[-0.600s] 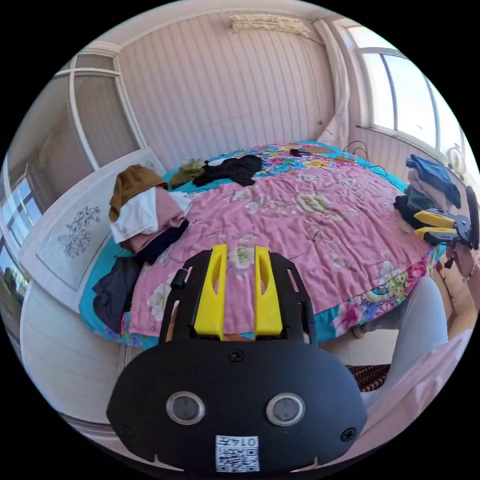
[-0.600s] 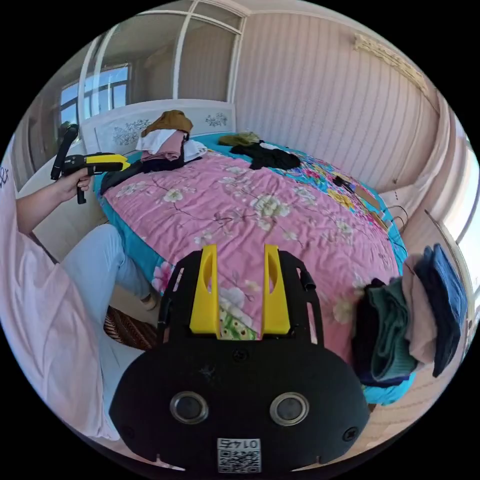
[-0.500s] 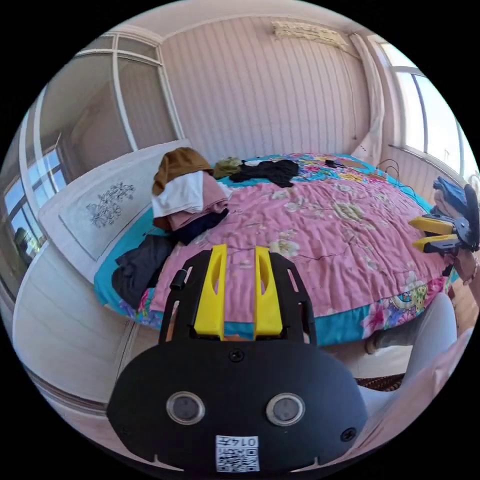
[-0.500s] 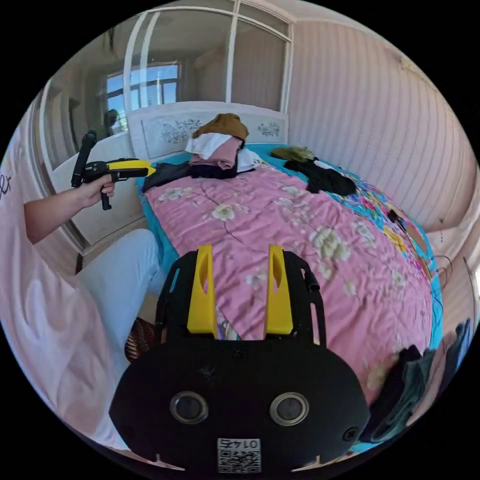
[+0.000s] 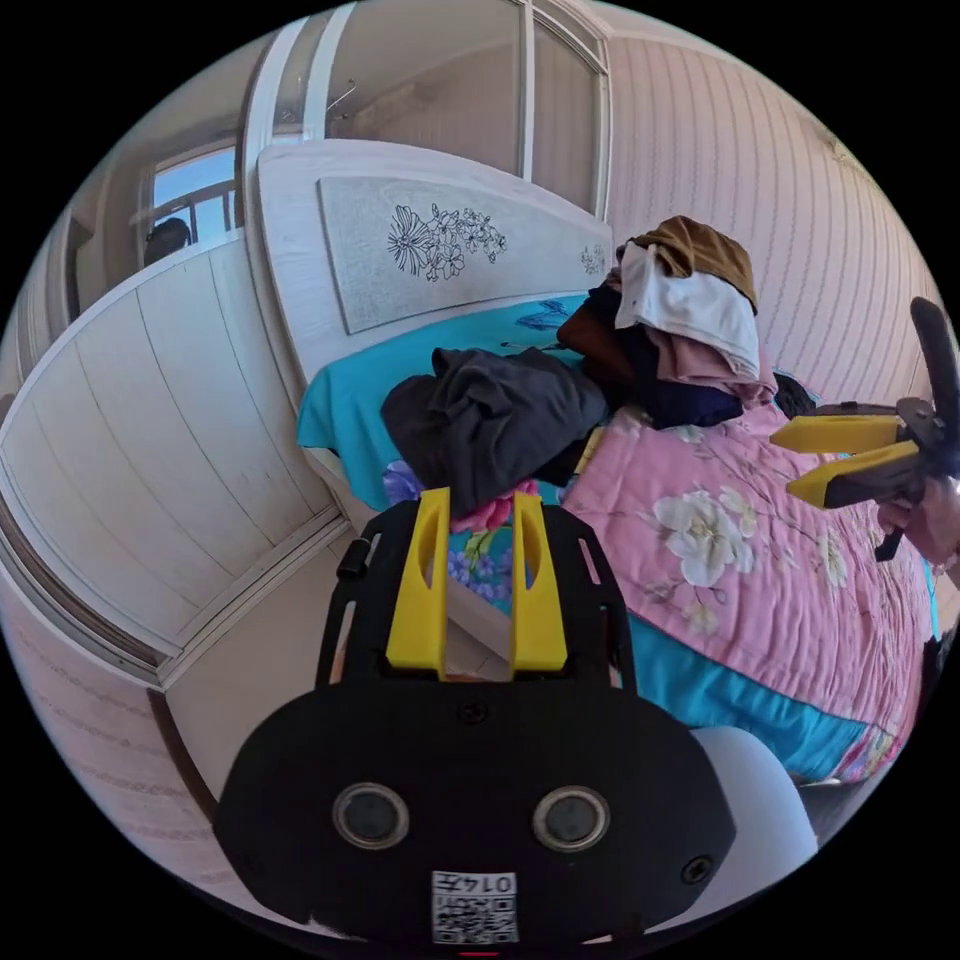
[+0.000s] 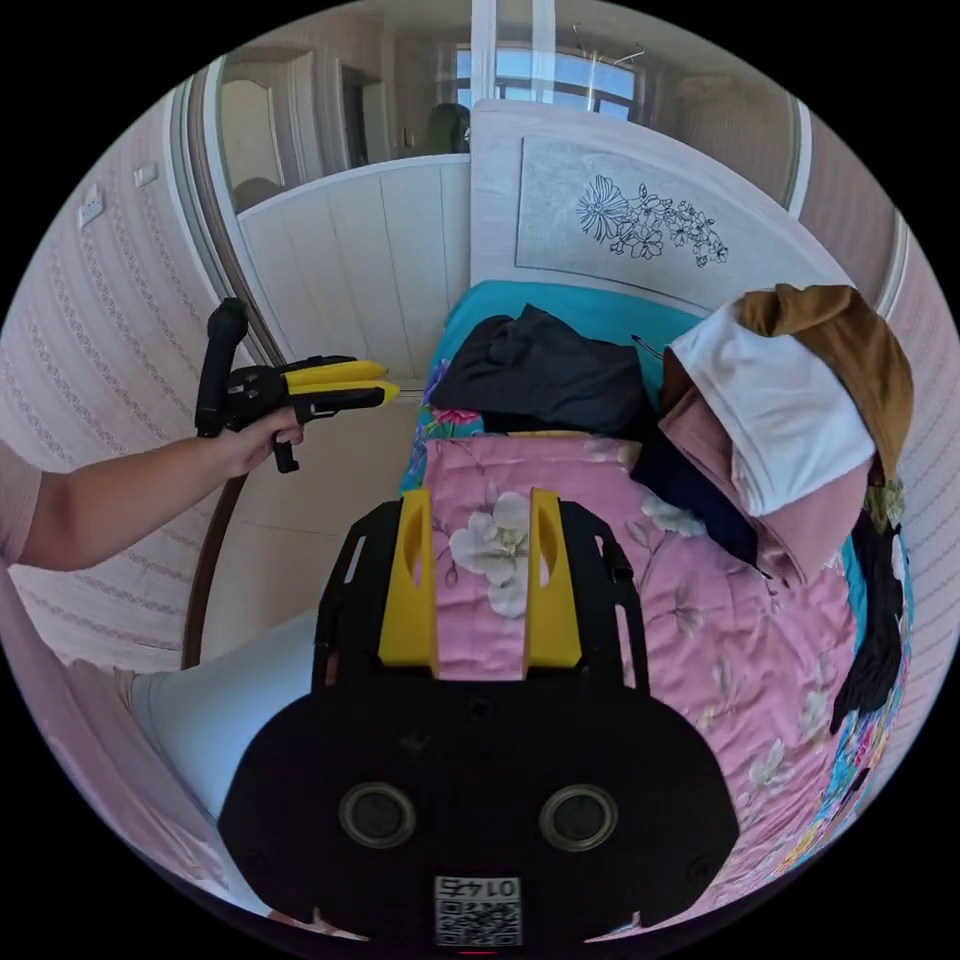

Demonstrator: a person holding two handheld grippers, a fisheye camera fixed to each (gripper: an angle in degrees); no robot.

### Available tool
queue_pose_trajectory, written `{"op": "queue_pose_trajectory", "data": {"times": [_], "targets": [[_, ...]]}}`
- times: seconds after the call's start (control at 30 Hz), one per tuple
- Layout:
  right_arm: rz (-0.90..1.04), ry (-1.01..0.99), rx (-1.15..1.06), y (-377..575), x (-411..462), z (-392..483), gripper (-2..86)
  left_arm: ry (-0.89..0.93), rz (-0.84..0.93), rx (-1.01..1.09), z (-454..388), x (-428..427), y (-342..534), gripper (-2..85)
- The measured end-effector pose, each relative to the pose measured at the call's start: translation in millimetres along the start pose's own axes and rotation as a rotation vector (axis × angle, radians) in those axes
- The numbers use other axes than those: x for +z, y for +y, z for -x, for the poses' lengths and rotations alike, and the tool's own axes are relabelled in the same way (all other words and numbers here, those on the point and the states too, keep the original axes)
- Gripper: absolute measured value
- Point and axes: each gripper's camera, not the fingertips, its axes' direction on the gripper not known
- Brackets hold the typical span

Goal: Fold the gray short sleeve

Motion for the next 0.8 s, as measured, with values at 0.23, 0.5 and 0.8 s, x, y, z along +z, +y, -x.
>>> {"op": "queue_pose_trajectory", "data": {"times": [0.23, 0.5, 0.8], "targets": [[0.041, -0.102, 0.109, -117, 116, -22, 12.3, 0.046, 0.059, -0.031, 47, 44, -44, 10.7], [0.150, -0.052, 0.201, -168, 186, -49, 0.9, 0.057, 0.042, 0.035, 62, 33, -63, 0.4], [-0.306, -0.031, 0.230, -38, -30, -92, -0.5, 0.300, -0.293, 0.178, 45, -112, -78, -0.9]]}}
